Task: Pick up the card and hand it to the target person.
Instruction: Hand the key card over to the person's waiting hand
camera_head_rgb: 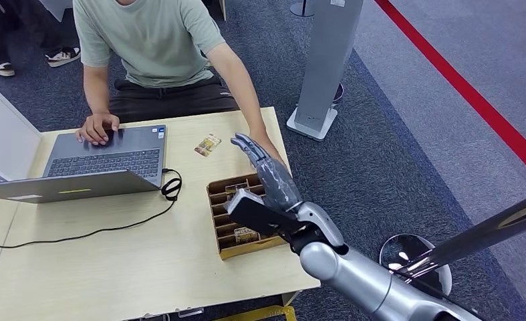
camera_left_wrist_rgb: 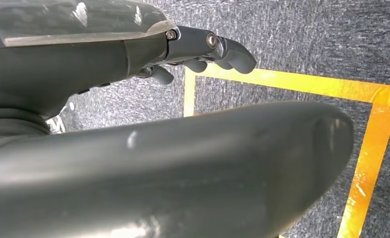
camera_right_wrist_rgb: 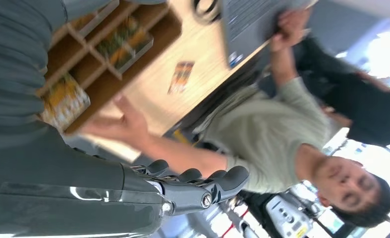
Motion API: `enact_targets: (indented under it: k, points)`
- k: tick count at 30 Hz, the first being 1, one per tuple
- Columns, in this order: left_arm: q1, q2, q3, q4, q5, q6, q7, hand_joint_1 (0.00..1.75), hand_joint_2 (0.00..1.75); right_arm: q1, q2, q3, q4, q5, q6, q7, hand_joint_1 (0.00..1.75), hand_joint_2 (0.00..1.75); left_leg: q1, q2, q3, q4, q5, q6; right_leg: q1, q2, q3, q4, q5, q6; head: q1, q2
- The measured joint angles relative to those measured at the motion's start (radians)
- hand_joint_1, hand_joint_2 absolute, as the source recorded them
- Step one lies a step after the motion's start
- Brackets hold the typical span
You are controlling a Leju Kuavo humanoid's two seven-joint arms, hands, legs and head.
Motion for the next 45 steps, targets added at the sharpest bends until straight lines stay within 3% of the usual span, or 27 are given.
enact_targets:
  k: [4,9,13,21,45]
  points:
    - [0.000,0.000,0.000,0.000,0.000,0.002,0.006,0.00,0.00,0.189,-0.023,-0.070,-0.107,-0.157,-0.018,-0.180,0.00,1.75,0.000,0.000,0.000,0.000,0.000,0.000,0.000,0.000,0.000,0.000,0.000,0.000,0.000,0.000]
    - [-0.001,0.000,0.001,0.000,0.001,0.010,0.010,0.00,0.00,0.336,-0.032,-0.130,-0.144,-0.260,-0.011,-0.265,0.00,1.75,0.000,0.000,0.000,0.000,0.000,0.000,0.000,0.000,0.001,0.000,0.000,0.000,-0.001,0.000]
    - [-0.002,0.000,0.002,0.000,0.005,0.021,0.004,0.00,1.75,0.396,-0.031,-0.152,-0.134,-0.338,0.009,-0.309,0.00,1.75,0.000,0.000,0.000,0.000,0.000,0.000,0.000,0.000,0.001,0.000,0.000,0.000,-0.001,0.000]
    - [-0.006,0.000,0.010,0.000,0.010,0.033,-0.002,0.00,1.75,0.408,-0.004,-0.156,-0.028,-0.410,0.062,-0.389,0.00,1.75,0.000,0.001,0.000,0.000,0.000,0.000,0.000,0.000,0.001,0.000,0.000,0.000,-0.001,0.000]
    - [-0.007,0.000,0.029,0.000,0.049,0.049,-0.002,0.00,1.75,0.408,0.018,-0.179,0.049,-0.410,0.062,-0.372,0.00,1.75,0.000,0.001,0.000,0.000,0.000,0.000,0.000,0.000,0.001,0.000,0.000,0.000,-0.001,0.000]
